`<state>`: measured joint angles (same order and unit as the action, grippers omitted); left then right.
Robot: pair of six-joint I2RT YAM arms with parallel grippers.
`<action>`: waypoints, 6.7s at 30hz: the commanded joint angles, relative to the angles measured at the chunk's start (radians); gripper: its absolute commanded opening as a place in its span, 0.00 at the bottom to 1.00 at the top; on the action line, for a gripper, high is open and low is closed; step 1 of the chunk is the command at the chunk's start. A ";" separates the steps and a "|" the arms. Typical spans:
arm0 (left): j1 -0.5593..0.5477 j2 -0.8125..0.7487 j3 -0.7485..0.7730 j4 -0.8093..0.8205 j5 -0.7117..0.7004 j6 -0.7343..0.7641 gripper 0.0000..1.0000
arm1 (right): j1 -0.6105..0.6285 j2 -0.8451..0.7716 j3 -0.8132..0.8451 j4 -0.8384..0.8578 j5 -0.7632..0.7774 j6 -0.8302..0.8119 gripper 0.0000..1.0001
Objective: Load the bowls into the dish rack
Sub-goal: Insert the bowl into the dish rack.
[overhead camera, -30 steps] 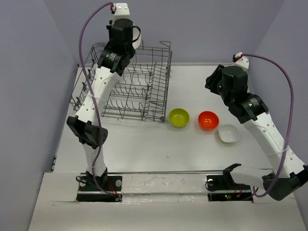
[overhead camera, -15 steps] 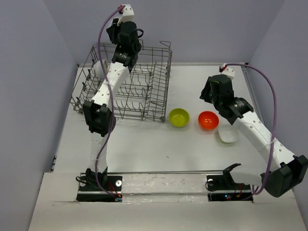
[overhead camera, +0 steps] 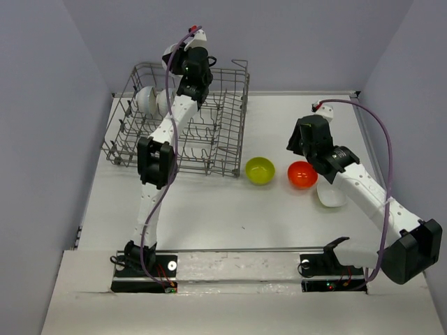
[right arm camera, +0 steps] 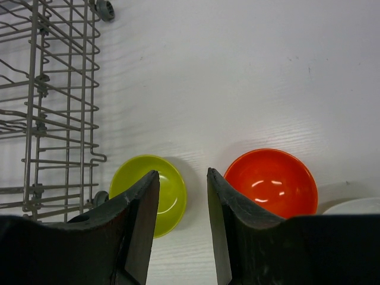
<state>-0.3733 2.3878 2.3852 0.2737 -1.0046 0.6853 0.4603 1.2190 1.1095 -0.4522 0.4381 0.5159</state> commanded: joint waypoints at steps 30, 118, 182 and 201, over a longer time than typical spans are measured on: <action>-0.061 0.051 -0.113 0.371 -0.152 0.552 0.00 | 0.006 -0.053 -0.048 0.078 -0.025 0.003 0.43; -0.095 0.182 -0.261 0.711 -0.121 1.031 0.00 | 0.006 -0.067 -0.028 0.049 -0.130 0.001 0.43; -0.085 0.183 -0.124 0.587 -0.177 1.025 0.00 | 0.006 -0.052 0.027 0.023 -0.190 0.006 0.43; -0.049 0.172 -0.093 0.575 -0.170 1.019 0.00 | 0.006 -0.033 0.046 0.012 -0.200 0.001 0.43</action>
<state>-0.4572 2.6392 2.2406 0.8360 -1.1507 1.6955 0.4603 1.1851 1.1084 -0.4458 0.2481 0.5205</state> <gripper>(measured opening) 0.159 0.427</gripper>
